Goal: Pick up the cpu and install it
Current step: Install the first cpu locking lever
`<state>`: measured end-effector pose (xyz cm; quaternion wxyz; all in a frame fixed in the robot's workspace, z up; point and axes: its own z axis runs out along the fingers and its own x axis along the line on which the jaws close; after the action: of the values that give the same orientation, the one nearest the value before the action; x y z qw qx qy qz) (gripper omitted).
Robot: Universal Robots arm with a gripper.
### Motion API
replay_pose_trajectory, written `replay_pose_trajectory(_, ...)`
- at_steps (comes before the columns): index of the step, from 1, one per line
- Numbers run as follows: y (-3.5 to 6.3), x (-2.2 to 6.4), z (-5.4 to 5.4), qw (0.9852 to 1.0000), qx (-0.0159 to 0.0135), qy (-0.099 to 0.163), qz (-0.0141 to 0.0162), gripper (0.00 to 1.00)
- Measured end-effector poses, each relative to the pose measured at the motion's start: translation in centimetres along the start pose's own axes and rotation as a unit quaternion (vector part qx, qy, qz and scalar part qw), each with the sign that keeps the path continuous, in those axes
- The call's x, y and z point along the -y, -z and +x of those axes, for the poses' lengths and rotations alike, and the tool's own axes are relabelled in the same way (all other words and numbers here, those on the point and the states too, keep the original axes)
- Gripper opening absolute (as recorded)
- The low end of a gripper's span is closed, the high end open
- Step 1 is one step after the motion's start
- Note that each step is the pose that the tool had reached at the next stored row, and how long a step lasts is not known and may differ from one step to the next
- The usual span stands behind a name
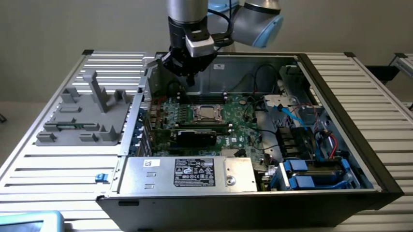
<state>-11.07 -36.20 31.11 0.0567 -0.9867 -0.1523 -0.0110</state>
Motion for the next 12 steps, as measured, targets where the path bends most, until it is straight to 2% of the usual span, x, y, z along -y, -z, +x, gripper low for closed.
replay_pose_trajectory(7,-1.16,0.32,-1.3,1.0,-0.0008,0.0,0.0026,0.11)
replay_pose_trajectory(8,-1.28,0.35,-1.4,1.0,-0.0013,0.0,0.0042,0.11)
replay_pose_trajectory(10,-1.41,0.37,-1.6,0.9999,-0.0035,0.0,0.0114,0.11)
replay_pose_trajectory(11,-1.48,0.37,-1.6,0.9999,-0.005,0.0,0.016,0.11)
replay_pose_trajectory(12,-1.51,0.37,-1.6,0.9997,-0.0069,0.0,0.022,0.11)
